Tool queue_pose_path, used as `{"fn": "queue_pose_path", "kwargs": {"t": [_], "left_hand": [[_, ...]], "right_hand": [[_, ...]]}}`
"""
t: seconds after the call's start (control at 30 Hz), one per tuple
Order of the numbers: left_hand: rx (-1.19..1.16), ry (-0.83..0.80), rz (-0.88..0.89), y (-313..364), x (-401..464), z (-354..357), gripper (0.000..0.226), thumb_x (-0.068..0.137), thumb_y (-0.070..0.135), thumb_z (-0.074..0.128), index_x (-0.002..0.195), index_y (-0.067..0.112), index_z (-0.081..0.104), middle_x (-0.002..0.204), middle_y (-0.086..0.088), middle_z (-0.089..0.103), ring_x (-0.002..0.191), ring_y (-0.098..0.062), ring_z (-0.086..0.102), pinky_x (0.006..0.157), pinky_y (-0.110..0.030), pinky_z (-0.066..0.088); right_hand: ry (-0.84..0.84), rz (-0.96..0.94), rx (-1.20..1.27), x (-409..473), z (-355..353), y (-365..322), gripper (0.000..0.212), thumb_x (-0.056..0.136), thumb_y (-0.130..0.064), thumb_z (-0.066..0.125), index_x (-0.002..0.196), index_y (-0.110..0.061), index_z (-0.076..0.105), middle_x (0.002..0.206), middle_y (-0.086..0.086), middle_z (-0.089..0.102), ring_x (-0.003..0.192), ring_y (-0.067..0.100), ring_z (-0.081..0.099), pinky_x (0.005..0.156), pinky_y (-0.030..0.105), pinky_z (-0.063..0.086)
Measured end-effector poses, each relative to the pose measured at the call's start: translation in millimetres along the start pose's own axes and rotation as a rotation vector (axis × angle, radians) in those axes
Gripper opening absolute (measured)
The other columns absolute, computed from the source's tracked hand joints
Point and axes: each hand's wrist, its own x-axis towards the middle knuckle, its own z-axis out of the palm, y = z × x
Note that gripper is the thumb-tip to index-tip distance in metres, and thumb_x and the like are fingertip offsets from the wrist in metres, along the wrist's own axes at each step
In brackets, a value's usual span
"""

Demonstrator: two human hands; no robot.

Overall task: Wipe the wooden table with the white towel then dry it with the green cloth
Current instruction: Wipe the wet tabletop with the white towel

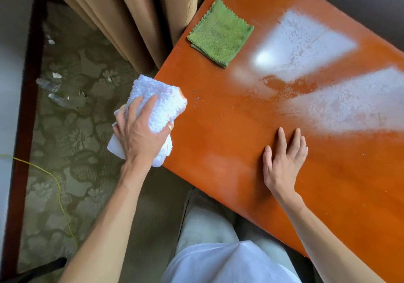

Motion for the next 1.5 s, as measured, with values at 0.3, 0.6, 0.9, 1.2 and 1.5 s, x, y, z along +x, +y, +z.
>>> {"fn": "queue_pose_path", "kwargs": {"t": [0.3,0.6,0.9,1.2,1.5], "left_hand": [[0.029,0.036,0.205,71.8,-70.0,31.6,0.072,0.066,0.032,0.079,0.134,0.034,0.059,0.143,0.004,0.053,0.123,-0.037,0.046,0.086,-0.048,0.036],[-0.092,-0.155,0.481,146.5,-73.4,59.3,0.061,0.073,0.041,0.057,0.134,0.041,0.058,0.144,0.008,0.052,0.126,-0.031,0.040,0.093,-0.047,0.041],[-0.046,0.012,0.154,93.9,21.2,30.1,0.067,0.073,0.045,0.077,0.136,0.041,0.056,0.144,0.009,0.050,0.127,-0.031,0.042,0.086,-0.046,0.040],[-0.084,0.099,-0.195,-26.4,38.7,-10.7,0.066,0.080,0.045,0.076,0.142,0.036,0.052,0.147,0.010,0.047,0.122,-0.034,0.043,0.095,-0.046,0.038],[-0.352,0.236,-0.424,-76.7,14.3,-50.1,0.062,0.071,0.037,0.074,0.129,0.038,0.052,0.135,0.010,0.058,0.119,-0.025,0.057,0.100,-0.048,0.049]], "right_hand": [[0.020,0.039,0.101,0.7,-2.8,-3.5,0.051,0.102,-0.034,0.037,0.151,-0.018,0.041,0.162,0.021,0.023,0.148,0.041,0.019,0.121,0.054,0.014],[-0.010,0.077,0.282,0.9,-7.0,5.5,0.045,0.106,-0.027,0.034,0.149,-0.018,0.043,0.165,0.009,0.021,0.152,0.026,0.012,0.123,0.034,0.002],[-0.017,0.077,0.280,3.0,-9.0,3.7,0.046,0.103,-0.025,0.037,0.148,-0.017,0.045,0.163,0.014,0.024,0.150,0.033,0.016,0.122,0.044,0.010],[-0.012,0.076,0.277,3.7,-8.3,3.7,0.045,0.102,-0.025,0.038,0.147,-0.017,0.045,0.161,0.015,0.024,0.149,0.036,0.018,0.121,0.047,0.013],[0.015,0.049,0.283,2.4,-6.7,5.8,0.046,0.103,-0.023,0.039,0.147,-0.013,0.046,0.161,0.017,0.025,0.149,0.035,0.018,0.122,0.043,0.010]]}}
